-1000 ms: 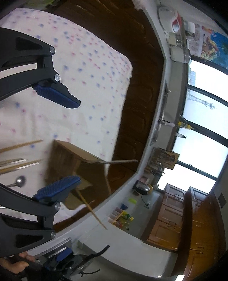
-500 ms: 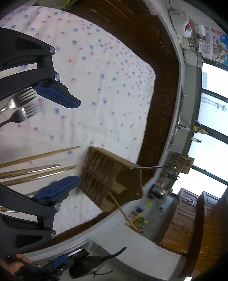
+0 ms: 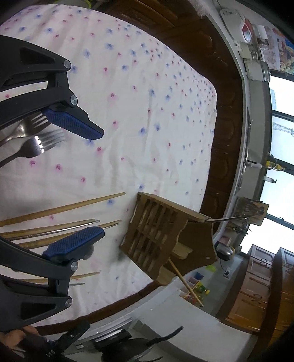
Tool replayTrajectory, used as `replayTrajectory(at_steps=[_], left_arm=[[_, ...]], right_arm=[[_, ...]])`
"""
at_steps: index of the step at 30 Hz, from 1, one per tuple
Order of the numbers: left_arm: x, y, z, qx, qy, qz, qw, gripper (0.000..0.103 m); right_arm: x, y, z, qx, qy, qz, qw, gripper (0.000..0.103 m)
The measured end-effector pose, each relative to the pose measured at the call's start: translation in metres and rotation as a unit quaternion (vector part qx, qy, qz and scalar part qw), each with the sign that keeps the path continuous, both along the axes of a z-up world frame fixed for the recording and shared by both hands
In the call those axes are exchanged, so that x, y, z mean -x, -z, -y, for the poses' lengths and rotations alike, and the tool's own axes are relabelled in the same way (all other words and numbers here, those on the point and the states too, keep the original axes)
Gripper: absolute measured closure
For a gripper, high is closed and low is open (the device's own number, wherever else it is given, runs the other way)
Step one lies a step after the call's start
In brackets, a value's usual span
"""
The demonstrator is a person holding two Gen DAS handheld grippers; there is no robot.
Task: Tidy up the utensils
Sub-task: 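Withdraw both tools from the holder back toward the utensils, then grasp a wooden chopstick with the left tool while the right tool grasps another wooden chopstick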
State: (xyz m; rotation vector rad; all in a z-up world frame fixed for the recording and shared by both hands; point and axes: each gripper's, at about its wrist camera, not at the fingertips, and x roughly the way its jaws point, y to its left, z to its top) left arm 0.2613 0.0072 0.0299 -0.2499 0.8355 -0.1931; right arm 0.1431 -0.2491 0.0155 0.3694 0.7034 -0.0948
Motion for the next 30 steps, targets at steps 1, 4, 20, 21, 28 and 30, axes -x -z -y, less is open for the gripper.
replayTrajectory(at_steps=[1, 4, 20, 21, 28, 30], left_arm=[[-0.002, 0.002, 0.001, -0.002, 0.001, -0.004, 1.0, 0.025], [-0.015, 0.011, 0.01, -0.01, 0.008, -0.016, 0.9998, 0.026], [-0.079, 0.046, 0.046, -0.046, 0.042, -0.067, 0.9958, 0.063], [-0.085, 0.049, 0.048, -0.048, 0.045, -0.07, 0.9954, 0.067], [-0.113, 0.07, 0.063, -0.063, 0.061, -0.097, 0.9915, 0.075], [-0.12, 0.077, 0.066, -0.069, 0.064, -0.108, 0.9897, 0.079]], right_arm=[[-0.002, 0.002, 0.0, 0.0, -0.001, -0.003, 1.0, 0.018], [-0.008, 0.007, 0.002, -0.005, -0.004, -0.012, 1.0, 0.025], [-0.043, 0.051, 0.011, -0.017, -0.012, -0.088, 0.996, 0.057], [-0.045, 0.054, 0.011, -0.016, -0.012, -0.093, 0.995, 0.058], [-0.065, 0.073, 0.012, 0.0, -0.01, -0.125, 0.992, 0.07], [-0.071, 0.078, 0.013, 0.007, -0.008, -0.133, 0.991, 0.075]])
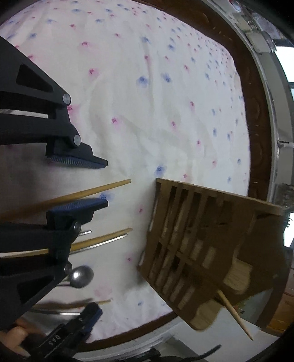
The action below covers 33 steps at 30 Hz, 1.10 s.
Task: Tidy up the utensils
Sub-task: 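Grasp a wooden chopstick with the left tool while the right tool grasps another wooden chopstick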
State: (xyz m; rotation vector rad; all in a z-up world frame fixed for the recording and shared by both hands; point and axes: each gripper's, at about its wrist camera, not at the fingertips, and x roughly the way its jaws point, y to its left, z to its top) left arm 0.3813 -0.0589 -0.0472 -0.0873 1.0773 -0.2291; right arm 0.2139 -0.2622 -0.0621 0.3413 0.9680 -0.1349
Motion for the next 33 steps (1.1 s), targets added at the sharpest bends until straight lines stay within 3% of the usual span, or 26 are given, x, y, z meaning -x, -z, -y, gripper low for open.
replayTrajectory(at_steps=[4, 7, 16, 24, 33], left_arm=[[-0.006, 0.002, 0.008, -0.019, 0.01, 0.004, 0.9998, 0.083], [-0.01, 0.003, 0.013, -0.032, 0.018, 0.004, 0.9993, 0.096], [0.003, 0.001, 0.013, -0.014, 0.031, 0.018, 0.9993, 0.1], [0.037, -0.043, -0.015, 0.047, 0.023, 0.053, 0.9972, 0.1], [0.102, -0.107, -0.048, 0.094, 0.026, 0.118, 0.9882, 0.1]], right_arm=[[-0.01, 0.001, -0.005, 0.025, -0.014, -0.011, 1.0, 0.079], [-0.012, 0.001, -0.008, 0.044, -0.016, -0.015, 0.999, 0.094], [-0.004, -0.018, -0.008, 0.0, -0.018, 0.015, 1.0, 0.097], [0.014, -0.069, -0.021, -0.008, -0.034, 0.07, 0.997, 0.098], [0.047, -0.13, -0.034, -0.009, -0.039, 0.138, 0.99, 0.098]])
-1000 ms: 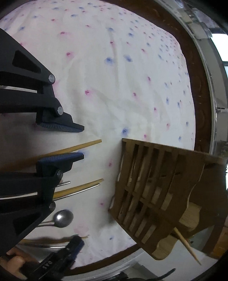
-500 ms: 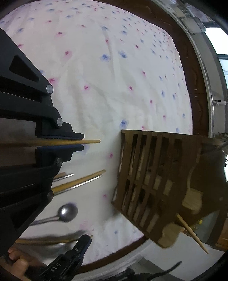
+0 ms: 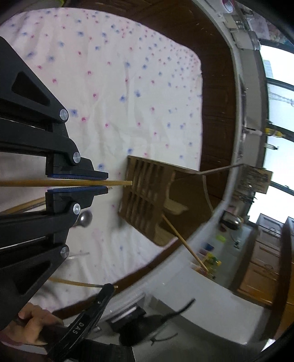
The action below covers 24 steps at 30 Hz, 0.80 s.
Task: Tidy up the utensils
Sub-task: 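Grasp a wooden chopstick with the left tool while the right tool grasps another wooden chopstick, then lift both wooden chopsticks and carry them above the wooden holder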
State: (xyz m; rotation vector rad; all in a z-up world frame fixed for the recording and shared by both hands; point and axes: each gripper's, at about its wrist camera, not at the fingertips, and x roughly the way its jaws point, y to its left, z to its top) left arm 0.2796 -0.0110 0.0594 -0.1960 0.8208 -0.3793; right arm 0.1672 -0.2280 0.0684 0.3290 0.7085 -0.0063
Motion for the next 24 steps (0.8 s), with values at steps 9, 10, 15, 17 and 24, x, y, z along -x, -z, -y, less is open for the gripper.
replayTrajectory(at_steps=[9, 10, 15, 17, 24], left_arm=[[0.06, -0.032, -0.024, 0.016, 0.003, 0.04, 0.9991, 0.1], [0.065, -0.034, -0.026, 0.017, 0.003, 0.042, 0.999, 0.1], [0.074, -0.039, -0.028, 0.019, 0.002, 0.049, 0.9986, 0.1], [0.078, -0.041, -0.028, 0.019, 0.004, 0.051, 0.9985, 0.1], [0.083, -0.046, -0.031, 0.016, 0.002, 0.06, 0.9981, 0.1]], right_arm=[[0.023, -0.03, -0.004, -0.002, -0.001, 0.033, 0.999, 0.098], [0.024, -0.032, -0.003, -0.004, 0.0, 0.035, 0.999, 0.098], [0.031, -0.038, -0.006, 0.0, -0.001, 0.042, 0.999, 0.098], [0.033, -0.04, -0.007, 0.003, -0.002, 0.044, 0.999, 0.098], [0.037, -0.044, -0.003, 0.001, -0.001, 0.05, 0.999, 0.098]])
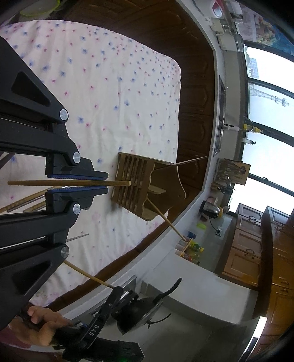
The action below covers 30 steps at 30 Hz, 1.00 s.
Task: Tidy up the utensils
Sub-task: 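Lift both wooden chopsticks and carry them above the wooden holder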
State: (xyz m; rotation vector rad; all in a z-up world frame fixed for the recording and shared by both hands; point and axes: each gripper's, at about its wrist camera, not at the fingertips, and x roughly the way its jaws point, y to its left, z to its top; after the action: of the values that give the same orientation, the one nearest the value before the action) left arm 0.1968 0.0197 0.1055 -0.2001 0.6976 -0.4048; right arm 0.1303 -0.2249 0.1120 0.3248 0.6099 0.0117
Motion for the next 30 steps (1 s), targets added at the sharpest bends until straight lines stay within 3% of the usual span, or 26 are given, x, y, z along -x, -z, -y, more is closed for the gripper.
replayTrajectory(at_steps=[12, 30], left_arm=[[0.004, -0.009, -0.009, 0.011, -0.003, 0.018, 0.9998, 0.1], [-0.018, -0.039, -0.017, 0.028, -0.039, 0.102, 0.9936, 0.1]], right_arm=[[0.003, -0.016, 0.0, 0.002, 0.005, 0.024, 1.0, 0.098], [-0.042, -0.061, 0.011, 0.009, 0.022, 0.091, 0.996, 0.098]])
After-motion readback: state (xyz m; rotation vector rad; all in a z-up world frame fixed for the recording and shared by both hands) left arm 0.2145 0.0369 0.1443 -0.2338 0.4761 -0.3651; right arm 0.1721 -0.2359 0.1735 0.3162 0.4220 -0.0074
